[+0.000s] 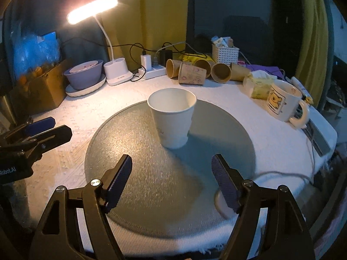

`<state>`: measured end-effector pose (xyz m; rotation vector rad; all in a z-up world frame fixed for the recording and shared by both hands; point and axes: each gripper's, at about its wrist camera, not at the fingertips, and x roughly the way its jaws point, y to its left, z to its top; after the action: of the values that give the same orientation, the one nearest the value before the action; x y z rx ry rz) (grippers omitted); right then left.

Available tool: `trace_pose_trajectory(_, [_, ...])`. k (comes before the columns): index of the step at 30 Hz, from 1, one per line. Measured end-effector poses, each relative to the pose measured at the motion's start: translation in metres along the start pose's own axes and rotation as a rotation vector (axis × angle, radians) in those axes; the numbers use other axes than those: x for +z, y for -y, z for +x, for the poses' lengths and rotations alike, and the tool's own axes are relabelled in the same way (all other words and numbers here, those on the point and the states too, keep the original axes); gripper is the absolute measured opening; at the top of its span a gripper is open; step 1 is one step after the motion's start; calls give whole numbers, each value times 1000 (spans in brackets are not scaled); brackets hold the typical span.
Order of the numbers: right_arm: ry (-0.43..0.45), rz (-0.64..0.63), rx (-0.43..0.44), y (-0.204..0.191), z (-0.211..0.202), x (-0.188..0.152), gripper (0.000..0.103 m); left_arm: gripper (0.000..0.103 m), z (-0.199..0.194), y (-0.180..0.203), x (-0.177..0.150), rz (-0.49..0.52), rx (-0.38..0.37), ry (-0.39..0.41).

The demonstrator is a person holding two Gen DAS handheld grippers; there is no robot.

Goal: Flip cup upright

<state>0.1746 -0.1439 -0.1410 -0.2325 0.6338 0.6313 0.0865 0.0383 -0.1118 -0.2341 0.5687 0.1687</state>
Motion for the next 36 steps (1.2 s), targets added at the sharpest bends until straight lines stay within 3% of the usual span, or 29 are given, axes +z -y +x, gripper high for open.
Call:
trace_pose_trajectory(18, [122, 13, -49, 1, -77, -6, 79, 84, -66, 39, 16, 99, -57, 164])
trace_pose_trajectory(36, [251, -8, -78, -4, -141, 2, 79, 84, -109, 51, 34, 125, -91, 283])
